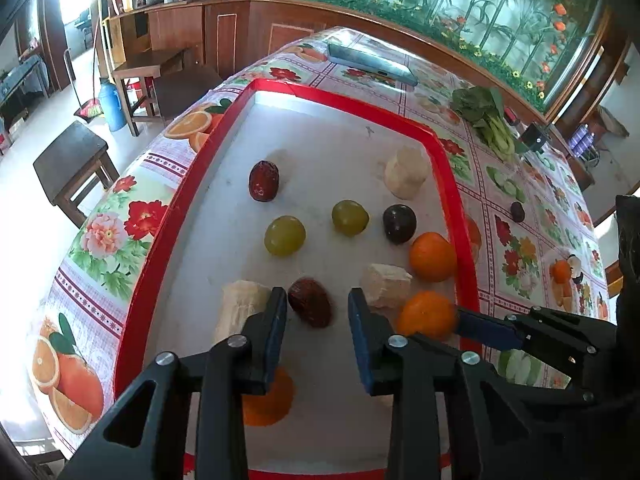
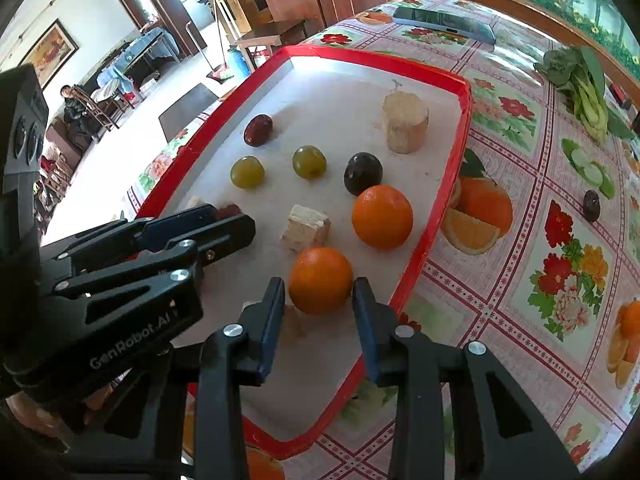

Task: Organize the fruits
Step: 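Open the left tool to drop the date while the right tool releases the mandarin, then move both open tools back over the fruit pile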

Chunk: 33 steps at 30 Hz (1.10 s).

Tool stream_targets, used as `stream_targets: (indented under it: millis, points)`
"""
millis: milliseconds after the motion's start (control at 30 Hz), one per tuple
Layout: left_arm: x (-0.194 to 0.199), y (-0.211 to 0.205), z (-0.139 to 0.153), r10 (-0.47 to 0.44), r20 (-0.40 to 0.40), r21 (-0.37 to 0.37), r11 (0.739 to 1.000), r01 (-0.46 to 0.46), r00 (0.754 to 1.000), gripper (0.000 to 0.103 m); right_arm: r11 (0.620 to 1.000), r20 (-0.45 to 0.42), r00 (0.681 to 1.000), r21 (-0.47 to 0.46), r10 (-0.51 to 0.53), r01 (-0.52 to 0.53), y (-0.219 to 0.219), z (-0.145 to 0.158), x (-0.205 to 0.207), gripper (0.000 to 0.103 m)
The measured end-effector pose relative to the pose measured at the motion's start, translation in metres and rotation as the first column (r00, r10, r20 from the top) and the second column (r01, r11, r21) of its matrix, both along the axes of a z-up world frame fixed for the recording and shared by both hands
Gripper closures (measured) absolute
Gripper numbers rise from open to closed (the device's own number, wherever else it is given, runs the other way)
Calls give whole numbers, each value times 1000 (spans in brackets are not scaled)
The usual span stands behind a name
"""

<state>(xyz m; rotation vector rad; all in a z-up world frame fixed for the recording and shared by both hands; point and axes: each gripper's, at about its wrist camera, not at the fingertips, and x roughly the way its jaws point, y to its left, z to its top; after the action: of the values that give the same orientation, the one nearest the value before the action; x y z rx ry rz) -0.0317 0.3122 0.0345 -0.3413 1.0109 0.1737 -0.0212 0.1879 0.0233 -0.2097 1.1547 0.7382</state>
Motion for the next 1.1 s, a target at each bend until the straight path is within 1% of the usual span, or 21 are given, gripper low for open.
stream_targets:
  millis: [33, 67, 100, 267, 400, 533, 600, 667, 767, 900, 1033, 1100]
  points:
    - [-1, -1, 1, 2, 0, 6, 1000, -2, 1000, 66, 1000, 9, 1000, -6, 2, -2, 0, 1, -1, 60]
    - [-1, -2, 1, 3, 1, 12, 1000, -3, 1000, 62, 1000, 23, 1000, -16, 3, -3, 0, 2, -3, 53]
    - [-2, -3, 2, 3, 3, 18, 1000, -3, 1000, 61, 1000, 28, 1000, -15, 7, -6, 0, 3, -4, 53]
    - [-3, -7, 7, 3, 8, 21, 1000, -3, 1000, 60, 1000, 63, 998, -22, 11, -9, -5, 10, -11, 52]
    - [-6, -13, 13, 13, 23, 42, 999, -14, 1000, 52, 1000, 74, 997, -16, 7, -5, -13, 18, -17, 52]
    - [-7, -21, 18, 14, 30, 61, 998, -16, 999, 51, 1000, 79, 997, -13, 0, 1, -24, 23, -22, 52]
    - [-6, -26, 20, 21, 28, 68, 997, -23, 999, 47, 1000, 81, 997, -9, -7, 8, -32, 25, -25, 52]
    - [-5, -33, 23, 19, 37, 66, 998, -21, 999, 47, 1000, 85, 996, -8, -15, 16, -40, 28, -27, 51]
    - [3, -46, 26, -6, 38, 70, 998, 3, 999, 47, 999, 93, 995, -1, -48, 48, -57, 32, -26, 51]
    - [17, -73, 29, -60, 37, 74, 996, 58, 998, 47, 991, 91, 987, 23, -136, 134, -96, 37, -15, 51]
    - [36, -106, 30, -131, 27, 75, 989, 129, 991, 46, 969, 76, 966, 38, -246, 243, -144, 36, 1, 49]
    - [49, -126, 28, -172, 18, 77, 982, 171, 985, 46, 950, 62, 949, 46, -310, 307, -173, 33, 9, 49]
